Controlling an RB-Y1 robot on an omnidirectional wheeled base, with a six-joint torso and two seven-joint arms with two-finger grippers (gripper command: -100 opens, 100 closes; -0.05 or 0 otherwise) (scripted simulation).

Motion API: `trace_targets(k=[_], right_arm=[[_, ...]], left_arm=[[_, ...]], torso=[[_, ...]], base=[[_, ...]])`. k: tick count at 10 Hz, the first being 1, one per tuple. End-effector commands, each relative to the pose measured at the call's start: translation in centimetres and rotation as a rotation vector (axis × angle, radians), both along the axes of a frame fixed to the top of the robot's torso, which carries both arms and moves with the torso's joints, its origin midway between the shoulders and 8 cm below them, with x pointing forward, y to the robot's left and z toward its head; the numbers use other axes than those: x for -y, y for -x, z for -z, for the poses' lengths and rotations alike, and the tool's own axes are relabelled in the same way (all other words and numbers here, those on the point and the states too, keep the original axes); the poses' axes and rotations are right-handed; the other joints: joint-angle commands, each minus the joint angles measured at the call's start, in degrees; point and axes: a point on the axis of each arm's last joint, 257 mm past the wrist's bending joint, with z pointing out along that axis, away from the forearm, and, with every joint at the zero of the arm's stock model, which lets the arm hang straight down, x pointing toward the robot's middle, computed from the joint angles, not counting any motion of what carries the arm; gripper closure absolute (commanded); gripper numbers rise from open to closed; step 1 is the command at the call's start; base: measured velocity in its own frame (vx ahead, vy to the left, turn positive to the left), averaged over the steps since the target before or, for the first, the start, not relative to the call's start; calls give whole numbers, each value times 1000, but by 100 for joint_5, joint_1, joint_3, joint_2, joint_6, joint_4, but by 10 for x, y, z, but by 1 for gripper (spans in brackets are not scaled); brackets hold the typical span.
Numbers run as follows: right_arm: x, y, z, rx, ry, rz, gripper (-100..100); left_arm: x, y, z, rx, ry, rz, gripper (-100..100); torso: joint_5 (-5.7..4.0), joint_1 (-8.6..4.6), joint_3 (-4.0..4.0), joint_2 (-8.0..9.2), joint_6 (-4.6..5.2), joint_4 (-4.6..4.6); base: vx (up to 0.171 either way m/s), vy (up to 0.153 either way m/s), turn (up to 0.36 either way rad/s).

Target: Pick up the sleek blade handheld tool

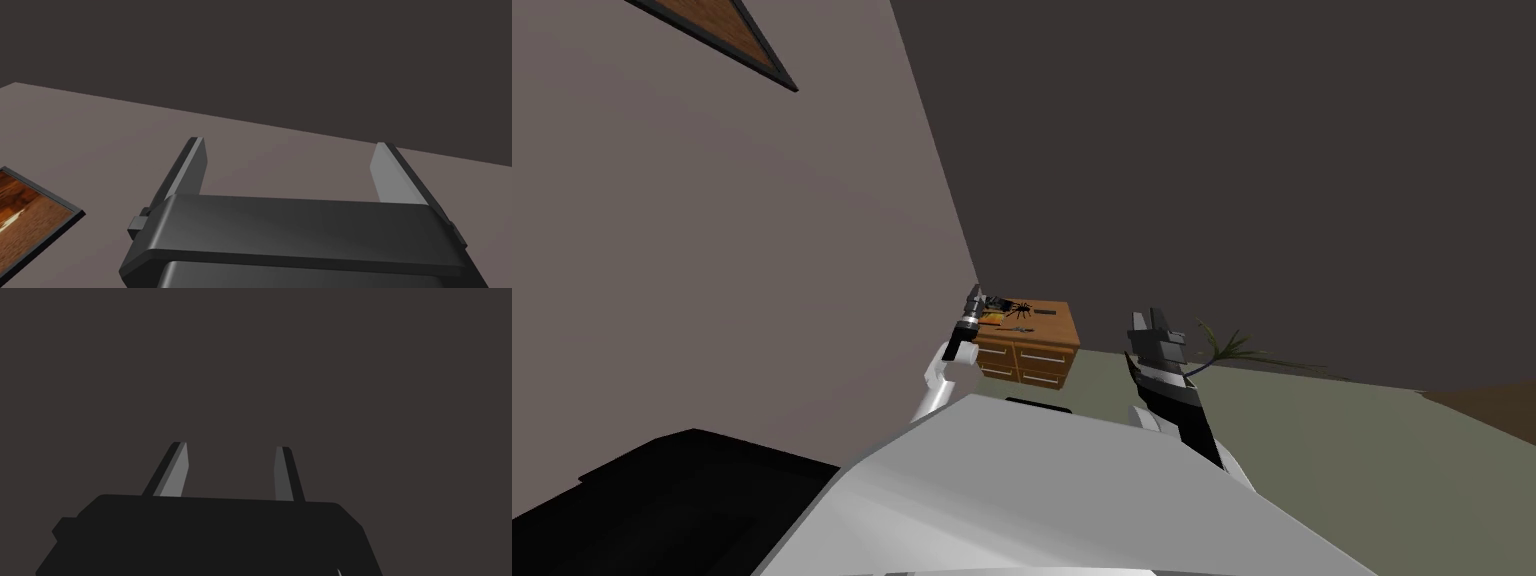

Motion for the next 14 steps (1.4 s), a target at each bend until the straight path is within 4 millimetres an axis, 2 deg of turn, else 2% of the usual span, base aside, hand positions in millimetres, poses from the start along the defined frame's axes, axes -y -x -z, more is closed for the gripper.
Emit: trace_targets(k=[1,2,5,6,7,8,9,10,14], right_arm=[[0,0,0,0,0,0,0],[0,0,0,0,0,0,0],[0,0,0,0,0,0,0],[0,0,0,0,0,0,0],[0,0,0,0,0,0,0],[0,0,0,0,0,0,0],[0,0,0,0,0,0,0],[0,0,0,0,0,0,0],[0,0,0,0,0,0,0]], left_arm=[[-1,-12,5,-28,2,-2,-100],[-4,-25,14,-68,3,-7,-100],[-5,-48,24,-122,11,-10,-100],[-7,-62,32,-161,17,-14,-100],[-7,-66,34,-173,19,-14,-100],[-8,-80,42,-210,28,-16,-100],[-7,-84,46,-225,30,-17,-100],[-8,-97,54,-260,41,-17,-100],[-5,-127,77,-369,72,-18,-100]], torso=[[0,0,0,0,0,0],[0,-4,0,-2,0,0],[0,-2,-1,-2,0,0],[0,-4,-1,-2,-1,0],[-1,-4,-1,-2,0,0],[-1,-6,-2,-4,-1,-1],[0,-3,-1,-2,0,0],[0,-4,-1,-2,-1,0],[0,-4,-2,-5,-1,-1]], base=[[-52,23,-2],[-63,27,9],[-54,27,2],[-57,27,8],[-47,21,-1],[-60,30,8],[-54,25,-4],[-55,25,4],[-49,28,0]])
